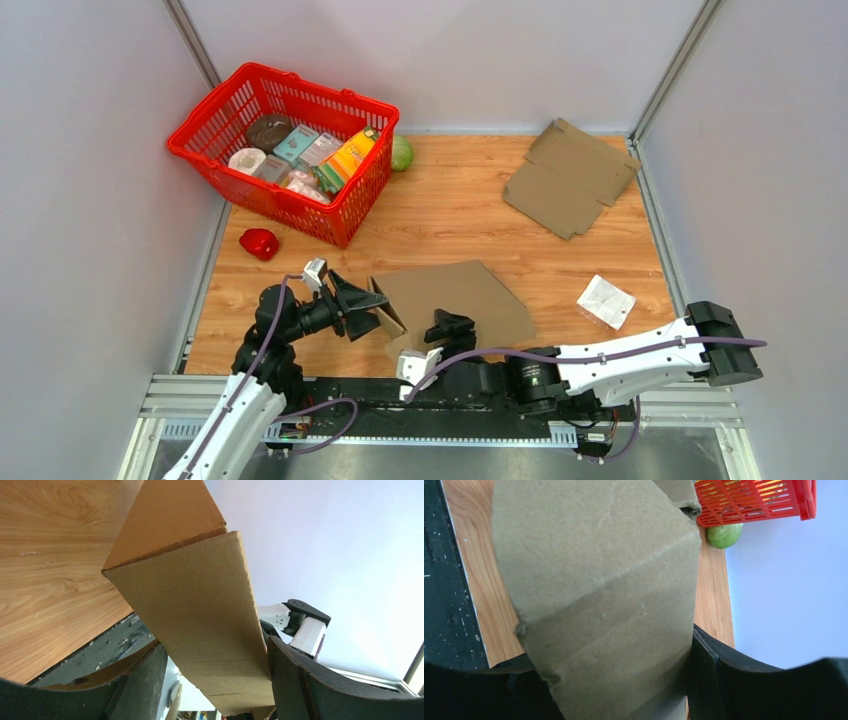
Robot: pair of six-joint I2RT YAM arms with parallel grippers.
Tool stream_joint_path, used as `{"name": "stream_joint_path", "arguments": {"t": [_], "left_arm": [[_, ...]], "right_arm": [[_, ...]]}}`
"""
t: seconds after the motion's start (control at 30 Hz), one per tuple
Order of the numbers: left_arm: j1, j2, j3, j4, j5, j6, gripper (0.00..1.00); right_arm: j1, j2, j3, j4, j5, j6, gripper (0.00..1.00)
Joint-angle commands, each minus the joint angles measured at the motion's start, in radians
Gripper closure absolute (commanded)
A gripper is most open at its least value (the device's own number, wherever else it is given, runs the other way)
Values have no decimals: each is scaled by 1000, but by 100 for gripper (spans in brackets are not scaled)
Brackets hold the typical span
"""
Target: Fold the paper box
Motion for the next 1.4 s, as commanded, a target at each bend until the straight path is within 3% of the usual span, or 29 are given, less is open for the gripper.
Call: {"name": "stream_joint_path", "arguments": {"t": [0.0, 0.2, 0.43, 0.53, 0.7, 0.9, 1.0, 1.1, 1.13, 1.2, 1.23, 1.37], "left_arm": [[61, -80, -7, -15, -84, -123, 24], [76, -20, -8, -79, -108, -215, 23], [76, 167, 263, -345, -124, 39, 22], [76, 210, 327, -430, -137, 82, 22], [76, 236, 412, -737, -261, 121, 22], [78, 178, 389, -687, -329, 113, 21], [86, 166, 418, -613, -352, 211, 21], [87, 176, 510, -618, -407, 470, 20], [87, 187, 536, -663, -429, 604, 20], [87, 193, 593, -714, -485, 715, 20], [87, 193, 598, -730, -490, 800, 20], [87, 187, 581, -707, -388, 876, 21]], "right_arm": [[3, -73, 1, 20, 191, 112, 63], [31, -37, -6, 34, 151, 123, 62], [42, 54, 46, 80, 117, 71, 61], [40, 48, 46, 78, 103, 69, 61], [39, 30, 23, 49, 134, 80, 61], [39, -42, 1, 10, 154, 135, 62], [33, -68, 17, -61, 137, 170, 62], [-16, -72, 105, -225, 54, 228, 62], [-42, -70, 136, -274, -29, 274, 62], [-125, -64, 224, -400, -129, 305, 61], [-160, -49, 245, -434, -253, 323, 60], [-300, 36, 401, -625, -390, 331, 61]]}}
